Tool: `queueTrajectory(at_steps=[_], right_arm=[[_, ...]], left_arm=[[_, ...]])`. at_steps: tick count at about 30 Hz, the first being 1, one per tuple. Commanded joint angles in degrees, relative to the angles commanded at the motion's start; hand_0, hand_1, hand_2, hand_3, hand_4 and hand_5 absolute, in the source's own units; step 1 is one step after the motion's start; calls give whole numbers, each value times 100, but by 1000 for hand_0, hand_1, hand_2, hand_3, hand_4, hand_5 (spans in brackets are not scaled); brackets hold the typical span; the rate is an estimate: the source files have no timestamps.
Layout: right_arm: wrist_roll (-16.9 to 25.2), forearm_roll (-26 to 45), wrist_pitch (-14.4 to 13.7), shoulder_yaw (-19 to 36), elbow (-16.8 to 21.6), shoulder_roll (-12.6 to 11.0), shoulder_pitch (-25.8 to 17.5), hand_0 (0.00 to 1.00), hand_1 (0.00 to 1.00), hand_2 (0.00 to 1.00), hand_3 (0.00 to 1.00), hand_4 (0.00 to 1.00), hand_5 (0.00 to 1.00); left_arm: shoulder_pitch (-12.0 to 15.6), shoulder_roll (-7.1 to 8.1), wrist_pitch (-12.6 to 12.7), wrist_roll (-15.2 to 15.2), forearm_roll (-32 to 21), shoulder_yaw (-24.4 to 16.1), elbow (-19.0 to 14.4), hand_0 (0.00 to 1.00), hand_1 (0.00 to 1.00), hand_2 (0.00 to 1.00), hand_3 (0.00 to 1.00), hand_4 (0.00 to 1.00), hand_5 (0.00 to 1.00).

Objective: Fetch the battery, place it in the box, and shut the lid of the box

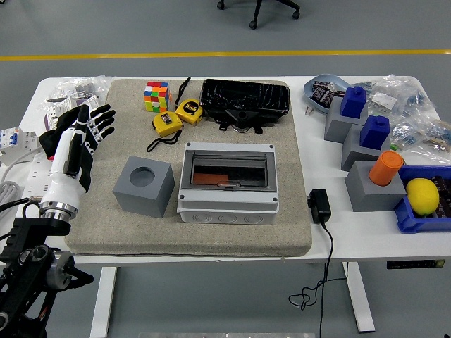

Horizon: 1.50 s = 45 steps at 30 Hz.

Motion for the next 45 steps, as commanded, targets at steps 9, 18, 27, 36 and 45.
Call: queueTrajectory(at_steps=[9, 18, 27, 36, 45], right_arm=[[-33, -696, 335, 678, -150, 22, 33, 937, 601, 693, 618, 998, 998], [-428, -1550, 252, 1435, -150, 40, 43, 899, 998, 998, 998, 998, 998], [-93, -633, -161, 876, -150, 70, 89, 115, 355, 736, 998, 998, 998], [-294, -1864, 455, 1792, -150, 75, 142, 998, 998, 993, 672, 998, 998], [-514, -1287, 72, 1286, -150, 70, 140, 897, 998, 998, 998, 998, 998]], left_arm=[[-1, -40, -20, 25, 28, 13, -11, 800, 786, 742, 718, 998, 971], [58, -64, -14, 41, 40, -28, -18, 800, 778, 730, 702, 998, 956], [30, -76, -13, 50, 59, -30, -24, 800, 774, 726, 698, 998, 950], [36, -91, -12, 56, 78, -36, -26, 799, 764, 712, 690, 998, 937], [29, -89, -18, 67, 81, -32, -40, 799, 762, 708, 689, 998, 935]])
